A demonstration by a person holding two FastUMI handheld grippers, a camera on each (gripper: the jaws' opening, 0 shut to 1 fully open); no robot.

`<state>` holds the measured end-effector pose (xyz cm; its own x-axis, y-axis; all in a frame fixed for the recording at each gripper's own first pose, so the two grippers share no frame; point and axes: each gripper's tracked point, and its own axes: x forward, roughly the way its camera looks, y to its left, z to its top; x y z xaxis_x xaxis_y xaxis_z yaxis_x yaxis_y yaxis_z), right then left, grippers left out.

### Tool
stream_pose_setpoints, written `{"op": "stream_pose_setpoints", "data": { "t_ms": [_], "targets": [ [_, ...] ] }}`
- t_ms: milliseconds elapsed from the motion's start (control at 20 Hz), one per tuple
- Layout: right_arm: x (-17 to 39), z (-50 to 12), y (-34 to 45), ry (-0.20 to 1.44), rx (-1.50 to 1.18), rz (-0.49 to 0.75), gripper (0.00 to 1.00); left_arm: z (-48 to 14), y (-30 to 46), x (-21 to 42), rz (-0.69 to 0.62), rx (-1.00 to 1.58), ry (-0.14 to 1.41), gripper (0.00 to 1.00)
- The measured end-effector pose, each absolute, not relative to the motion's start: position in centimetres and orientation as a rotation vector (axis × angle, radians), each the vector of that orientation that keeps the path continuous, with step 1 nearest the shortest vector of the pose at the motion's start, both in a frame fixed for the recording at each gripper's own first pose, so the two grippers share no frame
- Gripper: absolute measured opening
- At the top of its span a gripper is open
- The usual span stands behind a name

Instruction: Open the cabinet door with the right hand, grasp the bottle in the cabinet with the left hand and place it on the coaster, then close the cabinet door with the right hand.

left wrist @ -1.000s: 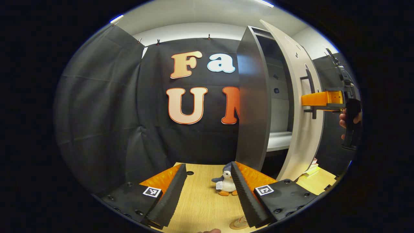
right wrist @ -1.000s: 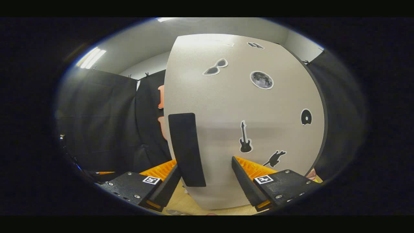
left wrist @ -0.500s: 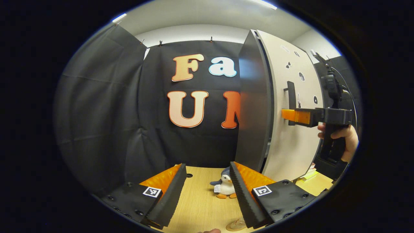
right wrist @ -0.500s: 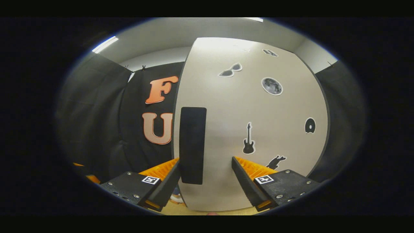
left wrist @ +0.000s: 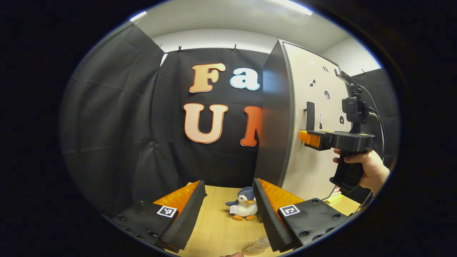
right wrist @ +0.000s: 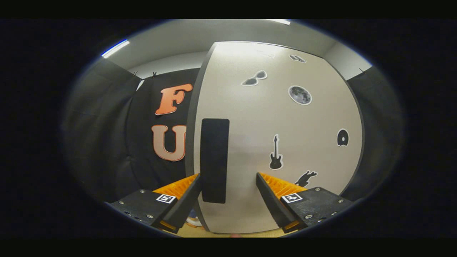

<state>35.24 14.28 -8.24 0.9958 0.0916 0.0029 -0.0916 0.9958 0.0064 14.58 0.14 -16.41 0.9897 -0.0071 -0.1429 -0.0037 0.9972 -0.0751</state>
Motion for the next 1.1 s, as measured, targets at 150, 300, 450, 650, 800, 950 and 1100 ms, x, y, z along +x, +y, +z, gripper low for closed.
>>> {"op": "stream_pose_setpoints", "data": {
  "t_ms": [150,300,450,650,800,950,1100],
  "targets": [
    [33.7,-7.0,14.4,-0.027,0.012,0.087,0.92,-15.8,-0.1,13.9,-0.022,-0.083,0.133,0.89],
    [30.7,-7.0,14.3,-0.003,0.0,0.076,0.94,-15.1,-0.3,13.0,-0.042,-0.099,0.128,0.89],
    [27.0,-6.8,13.8,-0.003,-0.008,0.051,0.93,-13.9,-0.9,11.8,-0.074,-0.117,0.119,0.92],
    [21.3,-6.9,12.8,0.021,-0.016,0.01,0.93,-12.2,-1.3,9.7,-0.104,-0.115,0.1,0.87],
    [16.8,-6.4,12.0,0.032,-0.013,-0.025,0.93,-11.8,-2.1,8.1,-0.131,-0.124,0.119,0.92],
    [12.7,-5.8,11.1,0.042,-0.022,-0.048,0.93,-10.1,-2.9,6.3,-0.15,-0.136,0.127,0.97],
    [9.0,-4.9,9.6,0.043,-0.019,-0.048,0.94,-8.7,-3.9,5.4,-0.144,-0.142,0.111,0.97]
  ]
}}
